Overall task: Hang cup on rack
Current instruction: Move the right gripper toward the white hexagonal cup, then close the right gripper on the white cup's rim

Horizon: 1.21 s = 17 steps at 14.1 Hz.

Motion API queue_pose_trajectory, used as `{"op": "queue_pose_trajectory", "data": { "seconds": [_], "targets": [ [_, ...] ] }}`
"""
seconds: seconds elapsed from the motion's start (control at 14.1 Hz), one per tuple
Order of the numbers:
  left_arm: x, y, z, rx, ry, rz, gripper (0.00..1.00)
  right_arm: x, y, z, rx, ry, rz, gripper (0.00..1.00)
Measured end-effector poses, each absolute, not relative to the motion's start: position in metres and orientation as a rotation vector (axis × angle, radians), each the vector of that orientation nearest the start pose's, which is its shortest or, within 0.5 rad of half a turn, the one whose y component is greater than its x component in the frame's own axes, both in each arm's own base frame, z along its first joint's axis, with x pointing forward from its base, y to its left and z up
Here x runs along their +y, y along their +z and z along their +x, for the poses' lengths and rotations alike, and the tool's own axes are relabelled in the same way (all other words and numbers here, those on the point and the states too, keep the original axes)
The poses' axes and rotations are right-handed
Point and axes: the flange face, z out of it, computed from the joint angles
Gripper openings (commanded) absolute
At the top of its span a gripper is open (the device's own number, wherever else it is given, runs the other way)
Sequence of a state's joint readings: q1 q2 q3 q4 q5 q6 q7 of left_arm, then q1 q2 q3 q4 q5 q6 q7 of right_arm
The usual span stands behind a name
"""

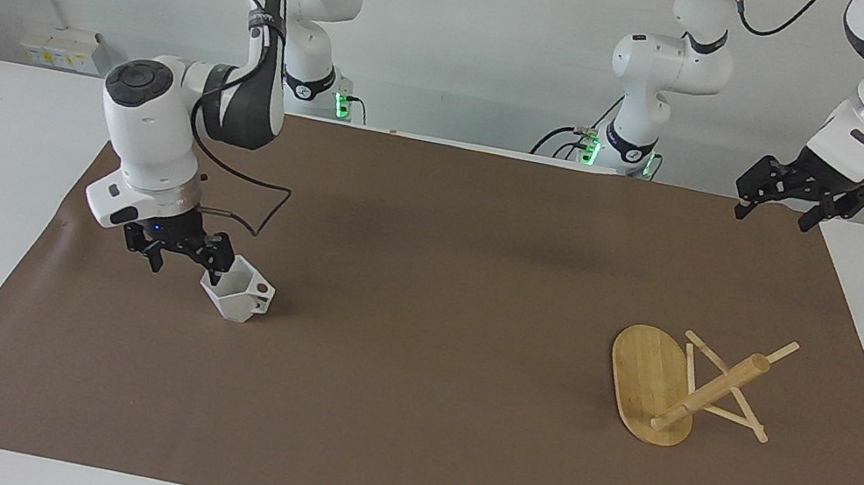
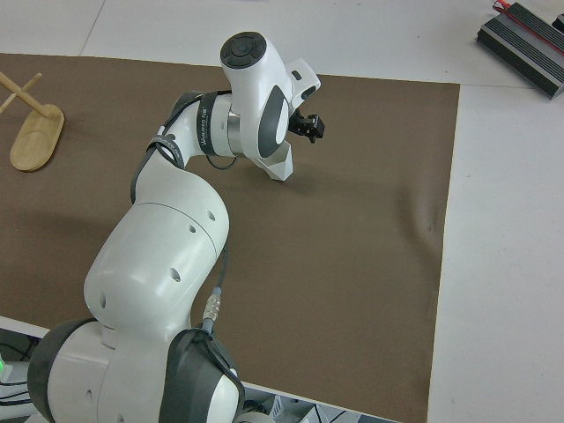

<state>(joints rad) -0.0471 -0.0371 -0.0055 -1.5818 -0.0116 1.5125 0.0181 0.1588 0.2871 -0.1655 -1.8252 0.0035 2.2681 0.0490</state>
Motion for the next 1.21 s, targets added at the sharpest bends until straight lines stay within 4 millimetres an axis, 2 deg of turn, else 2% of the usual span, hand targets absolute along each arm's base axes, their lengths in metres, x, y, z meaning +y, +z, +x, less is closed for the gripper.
{"op": "queue_pose_trajectory", "data": {
  "seconds": [0.21, 0.36, 0.92, 1.21],
  "targets": [
    [-0.030, 0.632, 0.535, 0.112, 0.059, -3.150, 1.00, 0.005, 0.378, 0.647, 0.076, -0.254, -3.171, 1.00],
    [-0.030, 0.630, 0.534, 0.108, 0.067, -3.150, 1.00, 0.005, 0.374, 0.649, 0.082, -0.270, -3.165, 1.00],
    [-0.030, 0.629, 0.533, 0.087, 0.072, -3.150, 1.00, 0.005, 0.374, 0.649, 0.084, -0.255, -3.166, 1.00],
    [-0.030, 0.629, 0.533, 0.086, 0.072, -3.150, 1.00, 0.003, 0.380, 0.648, 0.084, -0.235, -3.167, 1.00]
  ]
}}
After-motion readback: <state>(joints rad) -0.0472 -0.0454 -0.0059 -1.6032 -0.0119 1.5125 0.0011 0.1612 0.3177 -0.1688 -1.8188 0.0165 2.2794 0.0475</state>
